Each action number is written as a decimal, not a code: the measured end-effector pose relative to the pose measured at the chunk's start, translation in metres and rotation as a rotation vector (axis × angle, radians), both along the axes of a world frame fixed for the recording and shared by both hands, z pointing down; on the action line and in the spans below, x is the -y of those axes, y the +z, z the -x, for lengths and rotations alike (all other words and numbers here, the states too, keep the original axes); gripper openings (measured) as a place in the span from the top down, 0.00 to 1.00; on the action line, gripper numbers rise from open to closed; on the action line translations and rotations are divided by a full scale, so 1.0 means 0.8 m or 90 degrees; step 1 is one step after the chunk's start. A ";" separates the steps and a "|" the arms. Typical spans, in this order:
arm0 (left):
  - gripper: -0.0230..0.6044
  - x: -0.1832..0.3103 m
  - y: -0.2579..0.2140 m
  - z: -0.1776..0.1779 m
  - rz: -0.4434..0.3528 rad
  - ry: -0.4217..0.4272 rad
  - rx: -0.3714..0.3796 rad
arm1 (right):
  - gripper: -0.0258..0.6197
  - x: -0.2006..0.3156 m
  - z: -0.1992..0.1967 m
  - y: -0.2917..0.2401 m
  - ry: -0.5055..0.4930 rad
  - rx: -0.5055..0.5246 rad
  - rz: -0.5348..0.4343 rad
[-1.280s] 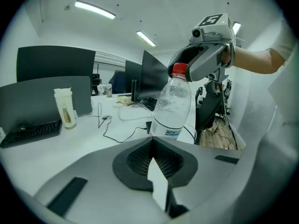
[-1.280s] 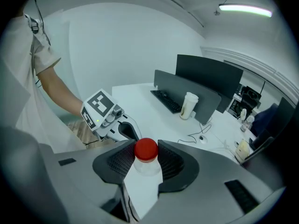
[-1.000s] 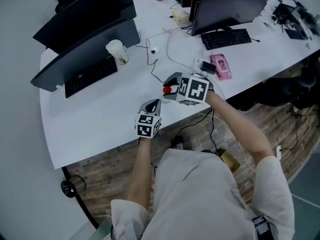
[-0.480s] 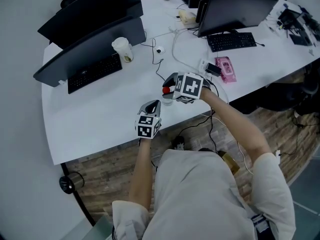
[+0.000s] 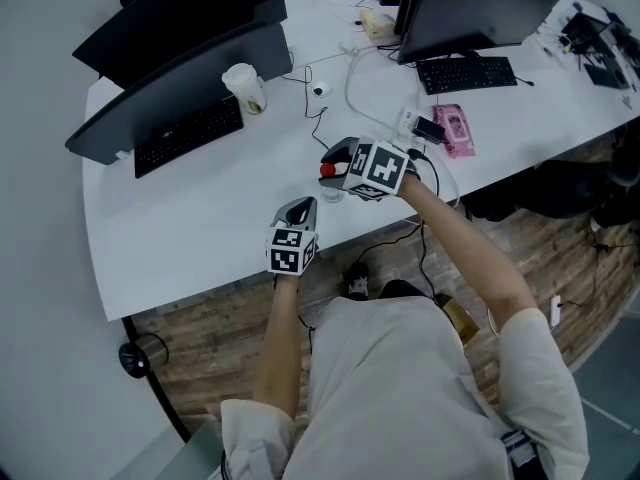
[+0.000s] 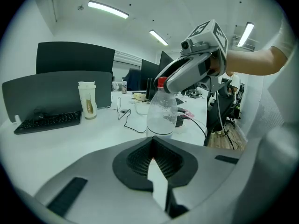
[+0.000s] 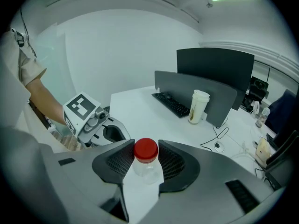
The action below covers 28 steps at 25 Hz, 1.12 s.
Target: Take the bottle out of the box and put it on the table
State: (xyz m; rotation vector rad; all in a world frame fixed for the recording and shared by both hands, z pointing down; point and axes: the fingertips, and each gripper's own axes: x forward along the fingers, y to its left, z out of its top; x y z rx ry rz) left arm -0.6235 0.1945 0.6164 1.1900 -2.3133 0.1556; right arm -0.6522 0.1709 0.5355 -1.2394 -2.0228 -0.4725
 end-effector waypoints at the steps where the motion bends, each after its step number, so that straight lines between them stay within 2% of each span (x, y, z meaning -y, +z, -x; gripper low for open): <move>1: 0.94 0.000 -0.001 -0.003 0.001 -0.003 0.000 | 0.66 0.000 0.000 -0.001 0.010 0.006 0.007; 6: 0.94 -0.003 -0.010 -0.019 0.004 -0.023 0.007 | 0.59 0.006 0.002 -0.002 0.065 0.031 0.037; 13: 0.94 -0.010 -0.031 -0.053 0.002 -0.071 0.019 | 0.59 0.028 -0.021 -0.032 0.120 0.076 0.081; 16: 0.94 -0.012 -0.039 -0.068 -0.006 -0.103 0.017 | 0.59 0.040 -0.043 -0.037 0.153 0.086 0.106; 19: 0.94 -0.012 -0.039 -0.083 0.008 -0.120 0.017 | 0.59 0.052 -0.071 -0.033 0.170 0.088 0.115; 28: 0.94 0.006 -0.064 -0.145 0.000 -0.180 0.046 | 0.59 0.094 -0.170 -0.020 0.226 0.080 0.157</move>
